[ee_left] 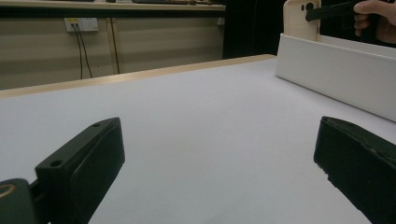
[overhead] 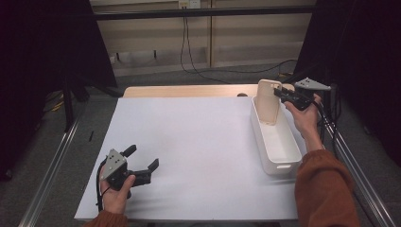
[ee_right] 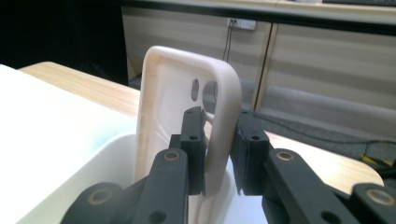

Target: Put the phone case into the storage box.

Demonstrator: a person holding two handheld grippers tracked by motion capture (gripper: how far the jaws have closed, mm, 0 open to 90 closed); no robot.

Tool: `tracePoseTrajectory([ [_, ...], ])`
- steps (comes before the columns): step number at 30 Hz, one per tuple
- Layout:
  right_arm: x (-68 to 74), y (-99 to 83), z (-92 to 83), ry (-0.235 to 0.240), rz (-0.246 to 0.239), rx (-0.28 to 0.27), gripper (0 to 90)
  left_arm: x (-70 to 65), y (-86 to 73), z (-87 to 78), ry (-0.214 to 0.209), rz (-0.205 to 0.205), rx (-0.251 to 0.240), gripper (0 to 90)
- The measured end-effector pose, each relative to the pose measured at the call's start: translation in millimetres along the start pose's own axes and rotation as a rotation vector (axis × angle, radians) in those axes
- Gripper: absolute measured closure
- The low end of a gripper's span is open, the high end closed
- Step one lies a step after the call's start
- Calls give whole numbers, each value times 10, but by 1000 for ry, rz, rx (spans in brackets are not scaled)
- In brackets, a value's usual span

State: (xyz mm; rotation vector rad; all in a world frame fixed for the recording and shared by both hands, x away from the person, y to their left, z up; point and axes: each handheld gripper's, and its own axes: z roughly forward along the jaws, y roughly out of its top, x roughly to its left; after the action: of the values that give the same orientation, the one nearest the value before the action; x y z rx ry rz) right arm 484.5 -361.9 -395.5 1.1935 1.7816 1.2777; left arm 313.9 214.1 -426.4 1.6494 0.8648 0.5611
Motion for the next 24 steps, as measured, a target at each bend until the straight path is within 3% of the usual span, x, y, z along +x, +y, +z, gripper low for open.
tracePoseTrajectory([
  [6,-31,8,-31,1,5,36,777,-6,-3,16,-1,-4,-1,21],
  [19,-22,1,110,7,-71,9,774,-1,-4,15,0,1,1,21],
  [24,-28,-9,161,2,-72,2,738,-10,-5,17,1,-5,0,21],
])
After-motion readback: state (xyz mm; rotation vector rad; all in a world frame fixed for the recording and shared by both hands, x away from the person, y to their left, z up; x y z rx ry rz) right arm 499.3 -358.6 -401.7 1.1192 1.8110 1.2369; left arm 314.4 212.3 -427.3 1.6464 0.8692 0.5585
